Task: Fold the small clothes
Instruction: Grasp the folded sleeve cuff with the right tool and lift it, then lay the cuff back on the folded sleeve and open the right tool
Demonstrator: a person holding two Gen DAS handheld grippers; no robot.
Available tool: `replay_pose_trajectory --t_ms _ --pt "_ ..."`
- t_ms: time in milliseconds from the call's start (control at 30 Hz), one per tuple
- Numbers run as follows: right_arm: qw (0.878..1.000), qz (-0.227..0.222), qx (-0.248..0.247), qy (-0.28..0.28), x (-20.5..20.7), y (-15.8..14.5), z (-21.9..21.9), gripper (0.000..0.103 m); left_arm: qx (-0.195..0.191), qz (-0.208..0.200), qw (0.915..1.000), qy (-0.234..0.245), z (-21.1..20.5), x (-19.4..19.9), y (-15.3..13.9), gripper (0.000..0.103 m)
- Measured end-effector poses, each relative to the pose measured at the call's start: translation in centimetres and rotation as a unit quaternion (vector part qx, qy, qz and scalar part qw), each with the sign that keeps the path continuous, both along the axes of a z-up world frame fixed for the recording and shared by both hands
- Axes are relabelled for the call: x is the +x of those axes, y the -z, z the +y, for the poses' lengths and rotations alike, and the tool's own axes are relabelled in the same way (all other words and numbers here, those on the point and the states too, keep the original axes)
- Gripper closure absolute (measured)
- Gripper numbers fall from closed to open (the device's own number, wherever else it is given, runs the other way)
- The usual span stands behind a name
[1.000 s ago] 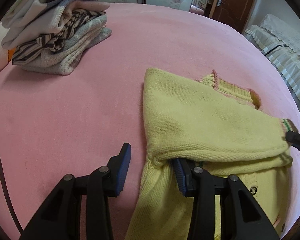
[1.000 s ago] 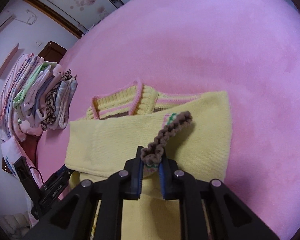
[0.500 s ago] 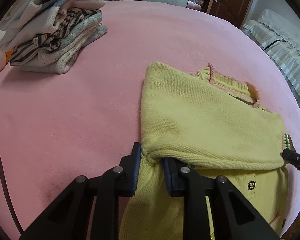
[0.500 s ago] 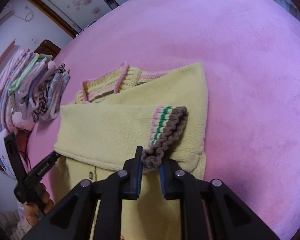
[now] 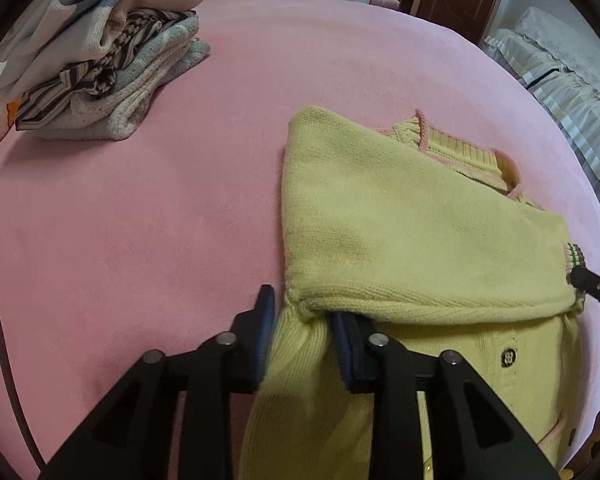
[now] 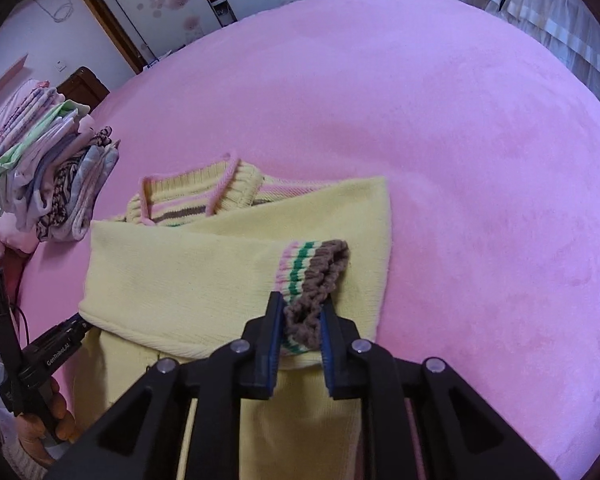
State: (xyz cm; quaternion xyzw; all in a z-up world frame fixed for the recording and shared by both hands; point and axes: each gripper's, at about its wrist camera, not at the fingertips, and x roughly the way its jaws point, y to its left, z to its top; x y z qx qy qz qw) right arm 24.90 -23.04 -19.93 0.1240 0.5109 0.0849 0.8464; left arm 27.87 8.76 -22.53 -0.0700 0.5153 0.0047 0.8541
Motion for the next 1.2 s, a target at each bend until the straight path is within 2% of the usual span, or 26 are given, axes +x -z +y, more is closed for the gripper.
replay_pose_trajectory --t_ms 67,100,200,333,433,500,533,667,733,867,900,933,1033,1200 --pt "1.0 -0.015 -0.022 0.0 -0.5 -0.9 0.0 0.068 0.003 0.002 1.0 0.005 0.5 -0.6 -0.7 0.061" --pt "0.999 -0.024 -0.038 0.002 -0.8 -1.5 -0.1 0.067 0.002 0.003 1.0 0.008 0.8 -1.0 -1.1 0.059" --pt "0.997 -0.045 -0.07 0.007 -1.3 -2.8 -0.5 0.066 0.006 0.003 1.0 0.007 1.7 -1.6 -2.6 0.059" --pt "0.994 -0.078 -0.07 0.018 -1.6 -4.2 -0.8 0.066 -0.003 -0.037 0.9993 0.007 2.2 -1.3 -5.6 0.06" --pt "0.993 -0.085 -0.076 -0.001 -1.0 -4.3 0.9 0.067 -0.013 -0.06 0.9979 0.019 1.0 0.5 -6.7 0.06" --pt "0.993 -0.083 -0.085 -0.027 -0.1 -3.9 2.9 0.082 -0.023 -0.067 0.9969 0.035 -0.2 1.9 -6.4 0.06" --pt "0.992 -0.082 -0.087 -0.036 0.2 -3.7 3.7 0.085 -0.031 -0.067 0.9964 0.042 -0.9 2.9 -6.0 0.06" --pt "0.992 -0.067 -0.079 -0.066 2.0 -2.1 6.5 0.087 -0.05 -0.038 0.9959 0.065 -3.0 6.2 -3.5 0.069" --pt "0.993 -0.058 -0.078 -0.071 2.8 -1.2 7.0 0.087 -0.042 -0.022 0.9971 0.06 -3.4 7.5 -2.1 0.07" --pt "0.993 -0.043 -0.093 -0.054 3.9 0.7 5.7 0.091 -0.047 -0.011 0.9978 0.046 -2.6 9.0 -0.6 0.076" --pt "0.994 -0.04 -0.093 -0.047 4.0 1.0 4.9 0.1 -0.056 -0.009 0.9974 0.045 -2.3 9.1 -0.3 0.077" --pt "0.994 -0.037 -0.089 -0.044 4.1 1.2 3.9 0.103 -0.06 -0.009 0.9972 0.044 -2.0 9.2 -0.2 0.078" --pt "0.996 -0.036 -0.065 -0.043 3.8 1.3 2.0 0.103 -0.07 -0.009 0.9964 0.048 -1.2 9.4 0.2 0.081" --pt "0.996 -0.039 -0.072 -0.047 3.1 0.3 2.1 0.103 -0.063 -0.009 0.9967 0.05 -0.3 8.9 -0.3 0.08"
